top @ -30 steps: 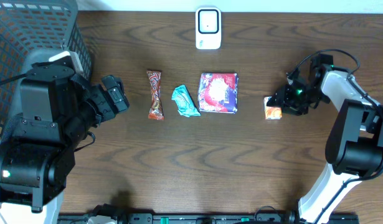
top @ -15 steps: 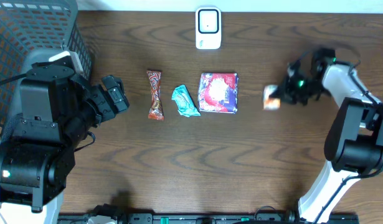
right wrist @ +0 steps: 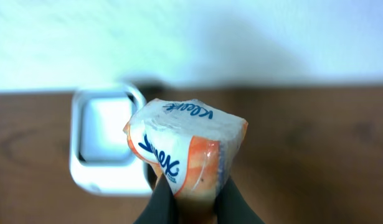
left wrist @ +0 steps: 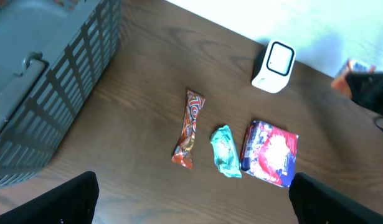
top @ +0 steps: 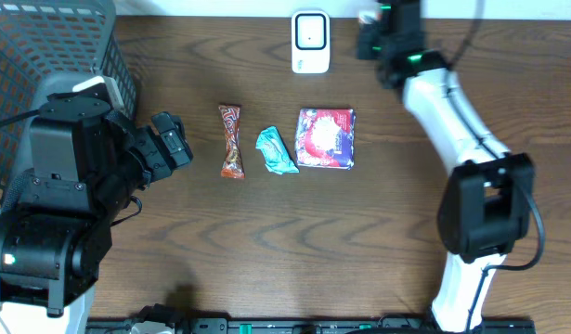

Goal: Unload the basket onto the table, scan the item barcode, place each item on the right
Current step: 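Carry the orange box with the right gripper over the scanner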

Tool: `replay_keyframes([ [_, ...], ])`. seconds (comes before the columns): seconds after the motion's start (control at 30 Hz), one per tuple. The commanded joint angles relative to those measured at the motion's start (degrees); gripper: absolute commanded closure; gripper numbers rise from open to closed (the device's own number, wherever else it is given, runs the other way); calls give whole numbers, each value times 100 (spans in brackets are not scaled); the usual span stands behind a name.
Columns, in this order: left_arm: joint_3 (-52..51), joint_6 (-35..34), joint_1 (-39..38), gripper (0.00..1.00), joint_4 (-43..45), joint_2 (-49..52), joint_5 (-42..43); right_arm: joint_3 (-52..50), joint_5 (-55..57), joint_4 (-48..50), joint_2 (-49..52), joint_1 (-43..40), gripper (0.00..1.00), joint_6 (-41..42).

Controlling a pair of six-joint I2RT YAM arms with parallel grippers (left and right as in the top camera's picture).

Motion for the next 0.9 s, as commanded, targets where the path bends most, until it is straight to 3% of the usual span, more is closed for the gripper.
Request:
replay_keyframes([
  [0.0, 9, 50, 11, 2, -13, 15, -35, 46, 1744, 468, 251, 334, 99, -1073],
  [0.13, 9, 50, 11, 2, -13, 15, -35, 46, 2682, 1368, 708, 828, 99, -2221],
  [0.23, 9, 50, 11, 2, -13, 15, -35, 46, 2747, 1814, 1010, 1005, 99, -2730],
  [0.67, 9, 50, 11, 2, -13, 15, -35, 162, 2844, 2804, 1342, 1482, 99, -2730],
  [0.8, 9, 50, 11, 2, -13, 15, -35, 260, 4218, 2728, 1174, 1309, 99, -1934],
  [0.87, 9, 50, 11, 2, -13, 15, -35, 260, 4218, 2402, 979, 1106, 99, -1637],
])
